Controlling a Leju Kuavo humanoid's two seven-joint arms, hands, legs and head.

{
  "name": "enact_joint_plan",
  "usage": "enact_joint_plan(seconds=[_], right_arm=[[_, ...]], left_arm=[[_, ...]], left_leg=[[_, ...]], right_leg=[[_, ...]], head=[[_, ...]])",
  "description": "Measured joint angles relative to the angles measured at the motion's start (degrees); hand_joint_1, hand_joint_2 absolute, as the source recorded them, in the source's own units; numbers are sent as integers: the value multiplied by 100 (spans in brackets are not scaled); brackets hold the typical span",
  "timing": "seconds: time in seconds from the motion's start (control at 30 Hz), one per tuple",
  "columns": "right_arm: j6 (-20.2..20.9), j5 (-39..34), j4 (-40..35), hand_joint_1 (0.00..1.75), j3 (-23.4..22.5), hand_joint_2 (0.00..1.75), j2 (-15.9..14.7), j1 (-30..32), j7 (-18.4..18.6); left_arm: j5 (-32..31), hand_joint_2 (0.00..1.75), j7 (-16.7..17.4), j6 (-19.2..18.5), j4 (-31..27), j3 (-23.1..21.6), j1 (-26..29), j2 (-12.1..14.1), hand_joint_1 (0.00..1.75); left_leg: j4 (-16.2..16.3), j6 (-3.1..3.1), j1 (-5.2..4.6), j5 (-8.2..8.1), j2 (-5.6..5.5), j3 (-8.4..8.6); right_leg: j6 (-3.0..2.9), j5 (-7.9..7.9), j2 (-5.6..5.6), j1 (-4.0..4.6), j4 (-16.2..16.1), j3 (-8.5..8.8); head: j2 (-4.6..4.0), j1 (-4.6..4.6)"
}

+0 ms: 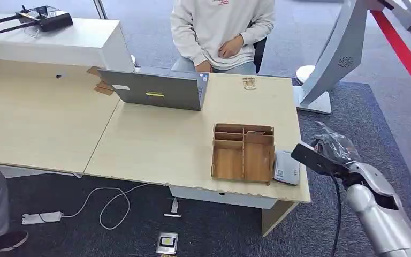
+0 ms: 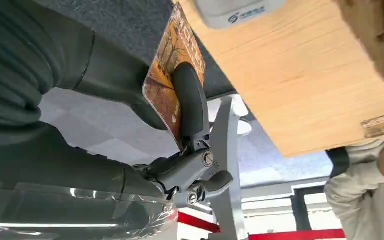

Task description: Pass the card to the sensor for recognition and then transmit it.

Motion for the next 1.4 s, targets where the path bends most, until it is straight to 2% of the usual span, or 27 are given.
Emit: enact_joint_plan(seconds=[0.23,0.4,0.93,1.17,1.4], right_arm=[[48,109,-203,175,135,175,304,101,-2],[-123,232,-148,175,212,175,444,94,-37],[-295,321,615,175,525,175,798,-98,-439],[-514,321,1088,175,590,175,804,-288,-396],[-612,321,1460,175,570,175,636,-416,-400]], left_arm=[[-57,175,24,-2,0,-33,-59,-31,0],[-35,175,42,-11,-2,-37,-69,-50,0],[72,175,208,-52,-2,-37,-94,-59,0],[168,175,256,-33,0,-37,-80,-59,0],[205,175,256,0,0,-35,-31,-35,0]], left_leg=[[0,0,0,0,0,0],[0,0,0,0,0,-1],[0,0,1,0,-1,-3],[0,0,-3,0,-1,-2],[0,0,-5,0,-1,-1]], right_leg=[[0,0,0,0,0,0],[0,0,0,0,0,0],[0,0,0,0,0,-1],[0,0,0,-1,0,-2],[0,0,0,-3,0,-2]], head=[[0,0],[0,2],[0,0],[0,2],[0,0]])
